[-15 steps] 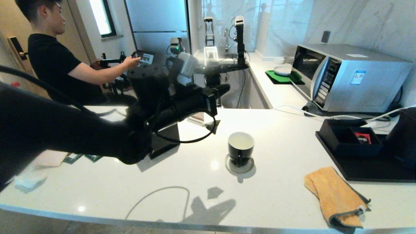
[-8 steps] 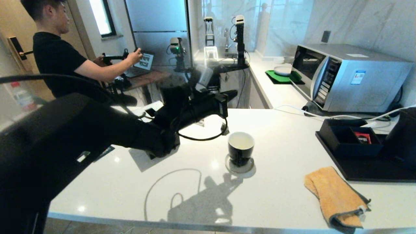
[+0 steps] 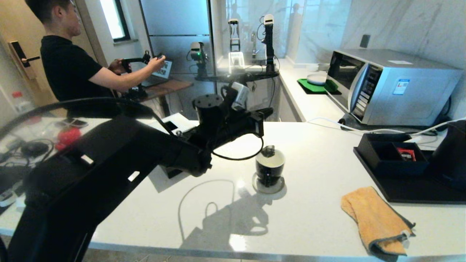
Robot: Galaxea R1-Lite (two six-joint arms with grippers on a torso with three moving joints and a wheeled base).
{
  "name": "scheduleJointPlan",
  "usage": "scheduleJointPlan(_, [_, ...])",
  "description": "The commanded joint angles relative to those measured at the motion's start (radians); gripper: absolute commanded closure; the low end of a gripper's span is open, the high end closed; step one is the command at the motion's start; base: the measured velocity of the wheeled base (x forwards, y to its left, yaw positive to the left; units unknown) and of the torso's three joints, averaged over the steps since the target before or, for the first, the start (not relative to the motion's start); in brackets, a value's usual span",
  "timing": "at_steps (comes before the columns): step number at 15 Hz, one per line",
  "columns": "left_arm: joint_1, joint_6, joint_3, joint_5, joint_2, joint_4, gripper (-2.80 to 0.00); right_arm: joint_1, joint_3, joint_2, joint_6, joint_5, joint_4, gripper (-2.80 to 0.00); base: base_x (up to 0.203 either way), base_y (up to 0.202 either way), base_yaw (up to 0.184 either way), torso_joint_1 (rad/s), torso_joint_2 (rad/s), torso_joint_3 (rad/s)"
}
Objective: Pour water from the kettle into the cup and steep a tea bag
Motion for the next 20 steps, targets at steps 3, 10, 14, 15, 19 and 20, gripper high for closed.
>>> scheduleJointPlan(3, [-0.025,-0.001,-0.009,-0.002,0.041,-0.011,0.00,0.000,0.000,0.000,-0.001,0.000,0.000,0.00,0.000,0.000,0.000,0.000,0.00,0.000])
scheduleJointPlan(10, [-0.032,0.000,-0.009,-0.002,0.089,-0.020,0.00,0.000,0.000,0.002,-0.001,0.000,0.000,0.00,0.000,0.000,0.000,0.000,0.00,0.000])
scheduleJointPlan(14, [-0.030,0.000,-0.009,-0.002,0.122,-0.035,0.00,0.000,0.000,0.002,-0.001,0.000,0.000,0.00,0.000,0.000,0.000,0.000,0.00,0.000])
scheduleJointPlan(15, [-0.030,0.000,-0.006,-0.002,0.131,-0.042,0.00,0.000,0.000,0.002,-0.001,0.000,0.000,0.00,0.000,0.000,0.000,0.000,0.00,0.000])
scheduleJointPlan(19, [-0.030,0.002,-0.005,-0.001,0.167,-0.058,0.00,0.000,0.000,0.000,0.000,0.000,0.000,0.00,0.000,0.000,0.000,0.000,0.00,0.000])
scheduleJointPlan(20, [-0.030,0.002,-0.005,-0.001,0.171,-0.059,0.00,0.000,0.000,0.002,0.000,0.000,0.000,0.00,0.000,0.000,0.000,0.000,0.00,0.000])
